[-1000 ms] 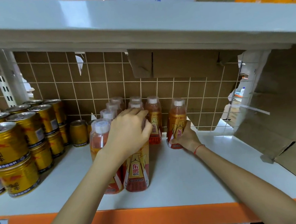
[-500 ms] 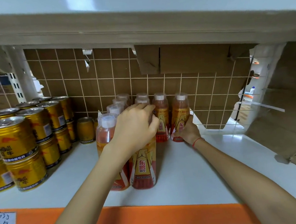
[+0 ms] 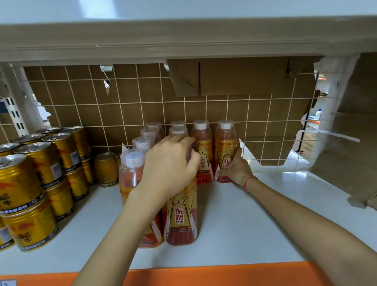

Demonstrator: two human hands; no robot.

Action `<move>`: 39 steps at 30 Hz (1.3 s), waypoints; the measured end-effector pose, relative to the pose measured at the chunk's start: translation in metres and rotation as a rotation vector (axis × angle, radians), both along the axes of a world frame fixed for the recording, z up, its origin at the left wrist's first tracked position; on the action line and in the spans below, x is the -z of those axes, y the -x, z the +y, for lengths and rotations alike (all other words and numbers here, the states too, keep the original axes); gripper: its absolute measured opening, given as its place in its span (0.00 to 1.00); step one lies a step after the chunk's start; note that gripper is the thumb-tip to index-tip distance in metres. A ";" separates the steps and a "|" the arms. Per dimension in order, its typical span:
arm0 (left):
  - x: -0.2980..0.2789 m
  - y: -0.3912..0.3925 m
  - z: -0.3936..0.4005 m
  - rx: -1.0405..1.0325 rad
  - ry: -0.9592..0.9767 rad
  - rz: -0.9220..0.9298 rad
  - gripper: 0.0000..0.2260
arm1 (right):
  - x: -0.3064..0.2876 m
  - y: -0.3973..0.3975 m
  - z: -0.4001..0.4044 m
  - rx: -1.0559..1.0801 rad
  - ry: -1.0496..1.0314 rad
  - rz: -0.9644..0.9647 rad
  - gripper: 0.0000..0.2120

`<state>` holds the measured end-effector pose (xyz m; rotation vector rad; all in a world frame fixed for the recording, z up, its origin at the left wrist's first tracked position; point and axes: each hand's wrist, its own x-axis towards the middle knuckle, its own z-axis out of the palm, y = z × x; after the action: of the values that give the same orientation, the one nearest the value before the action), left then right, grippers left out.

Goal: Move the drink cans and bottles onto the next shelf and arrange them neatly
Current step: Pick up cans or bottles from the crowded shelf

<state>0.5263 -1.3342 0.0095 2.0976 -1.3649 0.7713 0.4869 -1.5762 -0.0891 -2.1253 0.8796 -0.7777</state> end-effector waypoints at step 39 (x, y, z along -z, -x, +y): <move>-0.001 0.012 0.018 0.017 -0.081 0.045 0.26 | -0.040 0.055 0.053 -0.080 0.043 0.083 0.24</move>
<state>0.5148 -1.3160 0.0104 2.1492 -1.4096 0.6686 0.4323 -1.5228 -0.0489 -2.2297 0.8219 -0.6771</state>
